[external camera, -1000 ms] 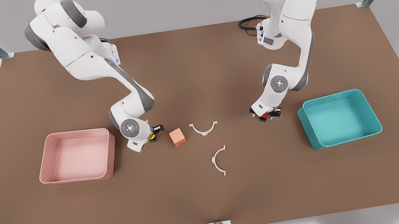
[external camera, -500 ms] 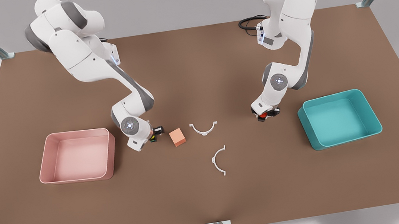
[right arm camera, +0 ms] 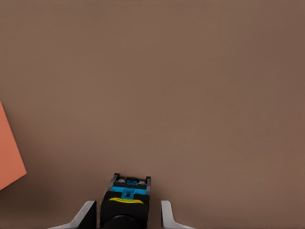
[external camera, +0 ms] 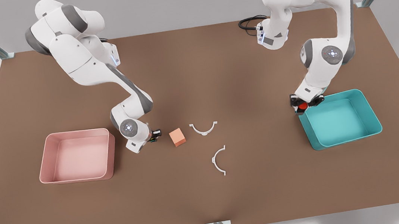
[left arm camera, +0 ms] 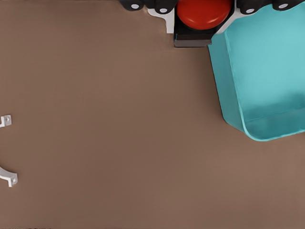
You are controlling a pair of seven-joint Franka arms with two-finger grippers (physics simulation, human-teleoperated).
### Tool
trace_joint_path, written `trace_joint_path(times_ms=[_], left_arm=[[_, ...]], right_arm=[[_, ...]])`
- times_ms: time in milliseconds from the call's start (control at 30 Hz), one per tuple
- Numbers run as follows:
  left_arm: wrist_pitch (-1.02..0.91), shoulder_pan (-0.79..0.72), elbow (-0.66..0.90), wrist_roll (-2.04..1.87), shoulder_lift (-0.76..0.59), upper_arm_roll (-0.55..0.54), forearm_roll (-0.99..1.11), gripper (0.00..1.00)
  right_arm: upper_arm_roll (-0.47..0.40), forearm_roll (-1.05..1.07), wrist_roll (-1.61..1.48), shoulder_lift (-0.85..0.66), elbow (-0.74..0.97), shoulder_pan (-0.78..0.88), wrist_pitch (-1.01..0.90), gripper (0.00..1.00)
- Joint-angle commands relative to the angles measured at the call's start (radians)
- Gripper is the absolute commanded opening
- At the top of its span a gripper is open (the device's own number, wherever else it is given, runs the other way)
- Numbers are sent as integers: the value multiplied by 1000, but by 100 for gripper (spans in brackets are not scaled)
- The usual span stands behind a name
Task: Place the red button in the blue storage box with the left arm, and place the yellow button in the pink storage box with the right arm
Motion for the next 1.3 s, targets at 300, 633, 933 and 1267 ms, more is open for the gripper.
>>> trace_joint_path(times_ms=[300,633,933,1267], left_arm=[[-137,297,255,870,293,47,-13,47],[11,296,298,870,511,47,-34,94],[-112,287,308,804,353,42,-36,100],[-759,92,826,12,193,50,-188,100]], right_arm=[[12,-20,-4,-75,3,-49,-5,46],[11,-17,-224,-282,94,-290,-293,46],[3,-20,-484,-267,31,-449,-329,48],[2,-43,-504,-193,42,-509,-293,98]])
